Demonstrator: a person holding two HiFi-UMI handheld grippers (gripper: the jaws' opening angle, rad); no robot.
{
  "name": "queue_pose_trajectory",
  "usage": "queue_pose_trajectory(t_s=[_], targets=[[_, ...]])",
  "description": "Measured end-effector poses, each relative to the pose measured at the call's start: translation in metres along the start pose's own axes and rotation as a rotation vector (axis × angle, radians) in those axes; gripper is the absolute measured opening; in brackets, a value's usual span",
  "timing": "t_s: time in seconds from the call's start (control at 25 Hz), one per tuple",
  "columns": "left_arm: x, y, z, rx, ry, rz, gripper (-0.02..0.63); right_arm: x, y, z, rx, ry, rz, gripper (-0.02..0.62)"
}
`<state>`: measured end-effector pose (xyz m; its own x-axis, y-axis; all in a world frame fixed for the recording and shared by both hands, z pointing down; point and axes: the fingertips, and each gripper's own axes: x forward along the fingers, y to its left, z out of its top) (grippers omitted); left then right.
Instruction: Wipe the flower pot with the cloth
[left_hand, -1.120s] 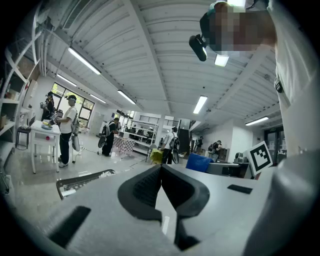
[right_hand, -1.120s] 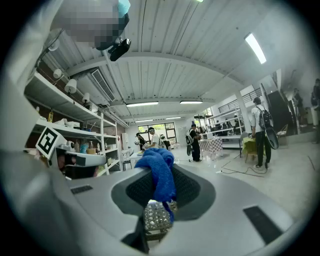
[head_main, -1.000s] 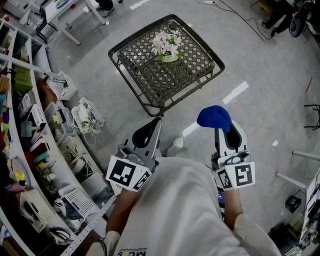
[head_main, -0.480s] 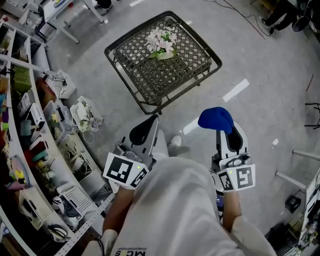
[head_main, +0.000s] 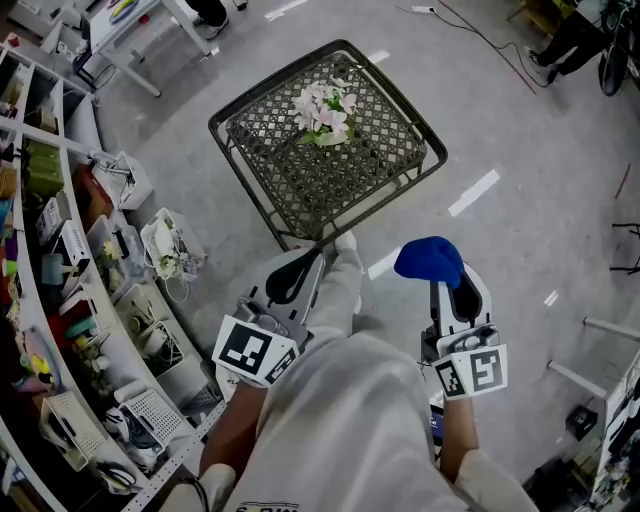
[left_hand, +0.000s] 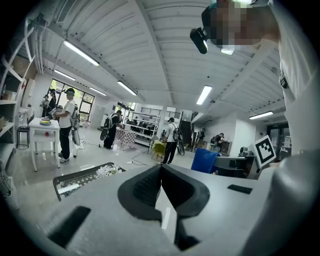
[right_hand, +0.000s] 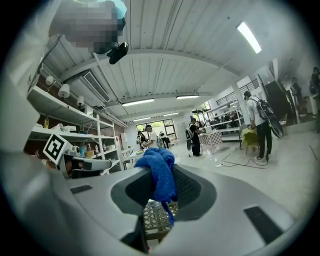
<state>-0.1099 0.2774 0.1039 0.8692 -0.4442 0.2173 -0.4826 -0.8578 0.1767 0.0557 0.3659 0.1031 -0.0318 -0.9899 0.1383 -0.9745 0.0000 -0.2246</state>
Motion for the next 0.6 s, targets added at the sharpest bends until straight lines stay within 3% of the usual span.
queue_pose_trajectory(t_s=[0.6], targets=[[0.119, 0.110, 0.017, 0.003, 0.041, 0.024, 0.023, 0.179, -0.046, 0.029, -0.067, 0.095, 0.114, 0.091]])
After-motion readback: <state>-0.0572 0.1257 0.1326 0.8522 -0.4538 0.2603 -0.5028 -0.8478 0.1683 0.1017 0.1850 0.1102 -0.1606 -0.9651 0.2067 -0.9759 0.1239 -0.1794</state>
